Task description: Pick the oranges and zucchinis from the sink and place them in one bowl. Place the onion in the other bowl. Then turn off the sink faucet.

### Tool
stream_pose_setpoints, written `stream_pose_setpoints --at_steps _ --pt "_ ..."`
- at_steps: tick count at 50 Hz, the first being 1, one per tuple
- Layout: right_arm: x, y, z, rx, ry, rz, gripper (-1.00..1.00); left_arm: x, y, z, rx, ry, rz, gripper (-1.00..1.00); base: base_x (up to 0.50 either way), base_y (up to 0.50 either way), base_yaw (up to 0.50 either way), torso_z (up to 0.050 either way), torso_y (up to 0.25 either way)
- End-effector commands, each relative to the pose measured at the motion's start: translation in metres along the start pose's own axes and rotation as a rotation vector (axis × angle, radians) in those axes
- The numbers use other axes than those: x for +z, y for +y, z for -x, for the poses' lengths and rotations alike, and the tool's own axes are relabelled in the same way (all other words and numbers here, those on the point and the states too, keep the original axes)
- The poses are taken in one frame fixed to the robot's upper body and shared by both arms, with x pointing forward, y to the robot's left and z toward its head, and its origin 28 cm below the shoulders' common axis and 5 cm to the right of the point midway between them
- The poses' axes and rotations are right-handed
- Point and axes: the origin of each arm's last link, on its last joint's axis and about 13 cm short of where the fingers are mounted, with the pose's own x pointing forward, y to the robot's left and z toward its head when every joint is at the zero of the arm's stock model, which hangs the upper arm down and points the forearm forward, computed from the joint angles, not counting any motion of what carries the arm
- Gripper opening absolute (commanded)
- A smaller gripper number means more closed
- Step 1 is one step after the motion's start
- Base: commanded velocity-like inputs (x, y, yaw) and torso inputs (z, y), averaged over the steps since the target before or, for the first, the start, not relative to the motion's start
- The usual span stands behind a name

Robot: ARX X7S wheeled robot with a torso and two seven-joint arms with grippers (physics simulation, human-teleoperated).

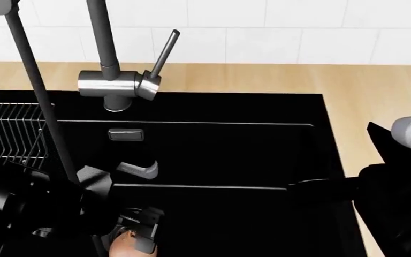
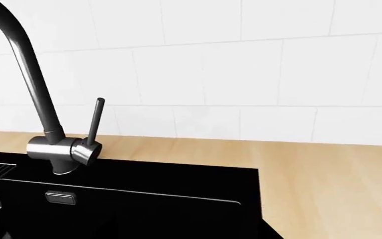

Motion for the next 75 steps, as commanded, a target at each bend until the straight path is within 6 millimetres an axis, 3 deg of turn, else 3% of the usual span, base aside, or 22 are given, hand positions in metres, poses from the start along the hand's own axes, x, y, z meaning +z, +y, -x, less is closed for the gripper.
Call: stream_pose_setpoints --at_steps 1,27,28,39,47,68,73,75 --pt "-0.005 -0.001 0.000 0.005 0.002 -0.012 1.00 -0.008 0.000 -0.020 -0.003 0.019 0.002 1.00 0.00 0.00 0.00 0.000 0.000" --pt "-0.010 -0.003 0.002 0.002 0.004 -0.027 1.00 -0.037 -0.002 -0.040 0.001 0.103 0.027 1.00 0.00 0.00 0.00 0.000 0.000" --pt "-0.010 -0.003 0.001 0.003 0.005 -0.027 1.00 -0.037 -0.003 -0.040 -0.011 0.105 0.022 -1.00 0.00 0.00 0.00 0.000 0.000" --pt "-0.010 -0.004 0.002 0.001 0.002 -0.027 1.00 -0.019 -0.006 -0.032 -0.003 0.037 -0.001 -1.00 0.00 0.00 0.00 0.000 0.000" --pt "-0.009 -0.004 0.005 -0.004 -0.004 -0.028 1.00 0.005 -0.004 0.004 -0.016 -0.136 -0.037 -1.00 0.00 0.00 0.00 0.000 0.000" --pt "-0.005 -0.001 0.001 0.011 -0.004 -0.022 1.00 -0.003 -0.005 0.095 -0.076 -0.477 -0.108 -1.00 0.00 0.00 0.00 0.000 0.000" --pt "-0.004 -0.001 0.000 0.004 -0.008 -0.013 1.00 -0.018 -0.005 0.114 -0.053 -0.562 -0.257 -1.00 0.00 0.00 0.00 0.000 0.000" --pt "-0.006 0.001 0.000 0.000 -0.014 -0.016 1.00 -0.023 -0.008 0.120 -0.071 -0.592 -0.242 -1.00 0.00 0.00 0.00 0.000 0.000"
